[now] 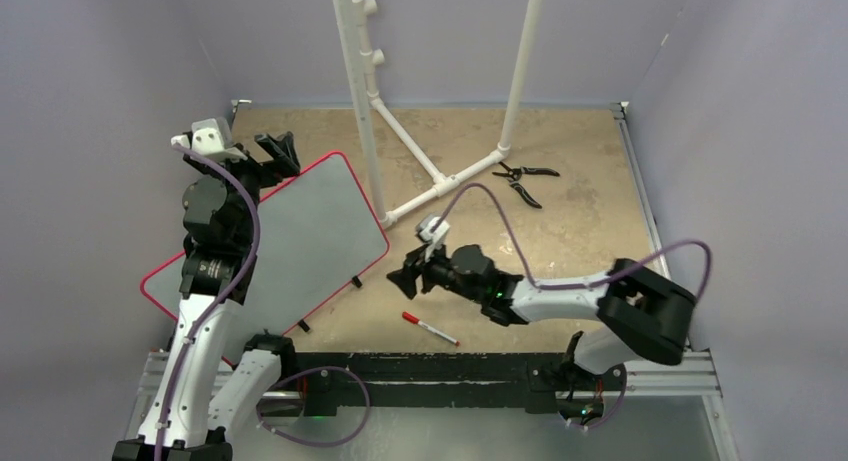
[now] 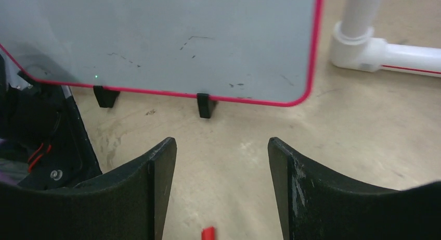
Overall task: Write a sentence on the whiteboard
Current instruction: Move the whiteboard to the center of the board.
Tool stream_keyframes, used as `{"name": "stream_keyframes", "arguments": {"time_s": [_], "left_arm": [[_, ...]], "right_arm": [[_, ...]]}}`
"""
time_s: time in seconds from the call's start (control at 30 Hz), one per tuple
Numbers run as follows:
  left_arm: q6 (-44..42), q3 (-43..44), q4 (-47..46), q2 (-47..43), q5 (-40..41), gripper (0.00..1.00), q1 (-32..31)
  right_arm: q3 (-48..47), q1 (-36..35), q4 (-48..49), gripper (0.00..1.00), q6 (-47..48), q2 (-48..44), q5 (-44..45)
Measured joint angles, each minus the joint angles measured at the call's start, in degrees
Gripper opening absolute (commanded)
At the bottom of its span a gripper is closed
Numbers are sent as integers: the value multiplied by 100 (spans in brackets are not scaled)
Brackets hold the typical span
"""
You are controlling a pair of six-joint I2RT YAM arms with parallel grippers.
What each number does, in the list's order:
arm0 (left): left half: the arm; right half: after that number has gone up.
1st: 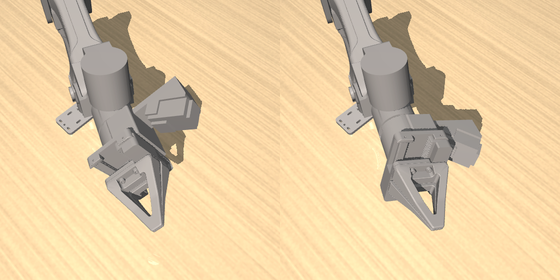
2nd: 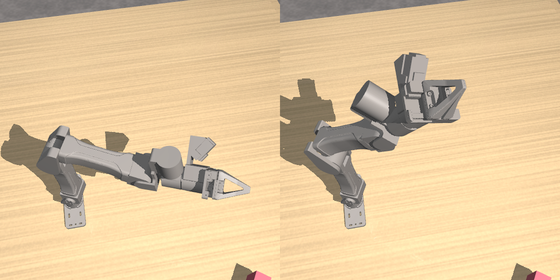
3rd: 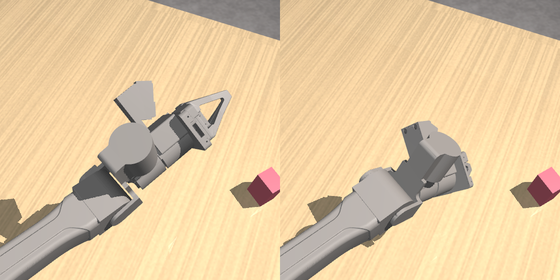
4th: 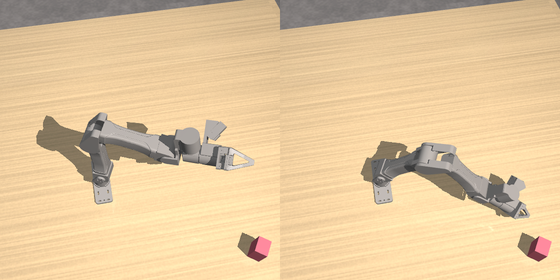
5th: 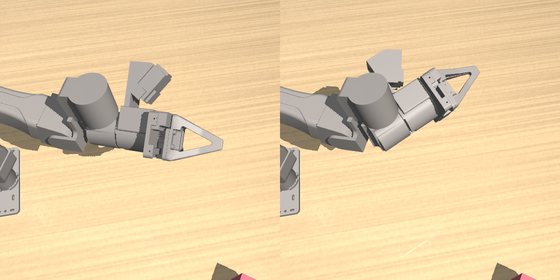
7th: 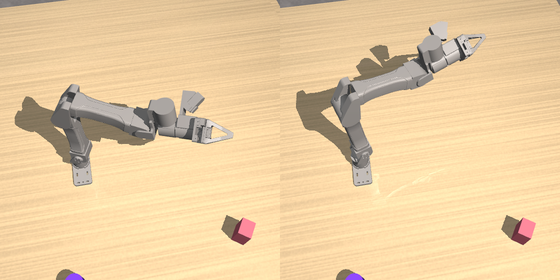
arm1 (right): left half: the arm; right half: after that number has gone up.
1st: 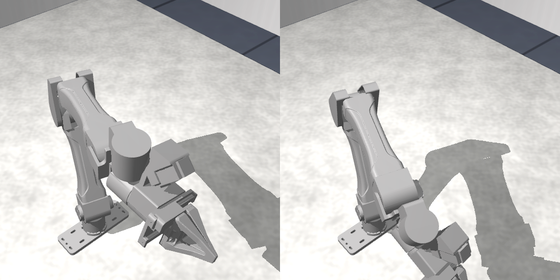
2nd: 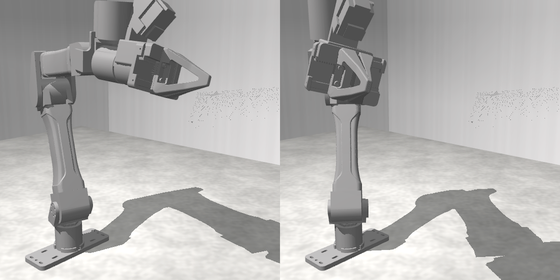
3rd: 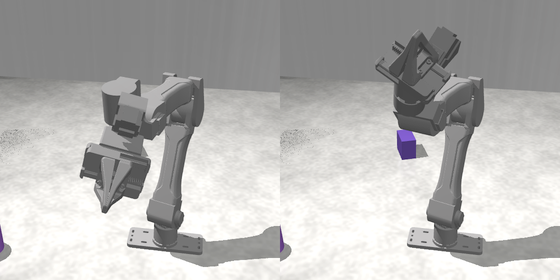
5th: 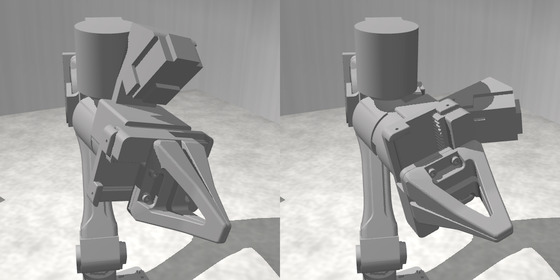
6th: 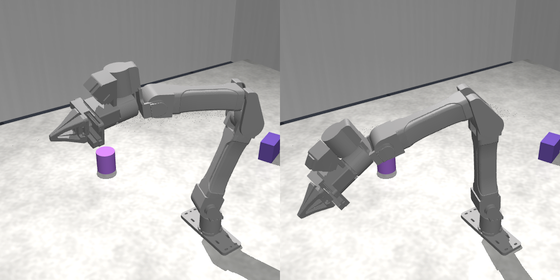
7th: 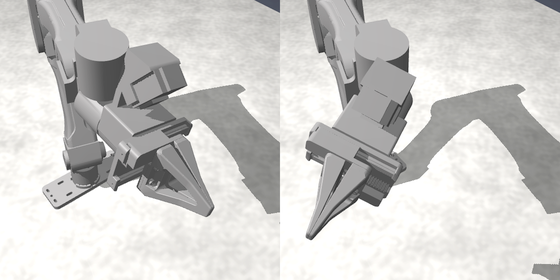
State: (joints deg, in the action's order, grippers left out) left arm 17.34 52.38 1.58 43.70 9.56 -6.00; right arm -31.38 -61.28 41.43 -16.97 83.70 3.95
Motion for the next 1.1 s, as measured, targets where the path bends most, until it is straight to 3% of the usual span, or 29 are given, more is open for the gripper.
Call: {"name": "stream_keyframes", "arguments": {"time_s": [0.33, 0.77, 1.1], "left_arm": [[-50, -238, -85, -149, 138, 99, 0], [-50, -243, -109, -267, 203, 99, 0], [-48, -247, -109, -323, 267, 99, 0]], "right_arm": [[-1648, -748, -136, 54, 63, 2194, 599], [-2328, -1036, -634, 46, -61, 3082, 1152], [-2649, -1049, -756, 8, -271, 3329, 1738]]}}
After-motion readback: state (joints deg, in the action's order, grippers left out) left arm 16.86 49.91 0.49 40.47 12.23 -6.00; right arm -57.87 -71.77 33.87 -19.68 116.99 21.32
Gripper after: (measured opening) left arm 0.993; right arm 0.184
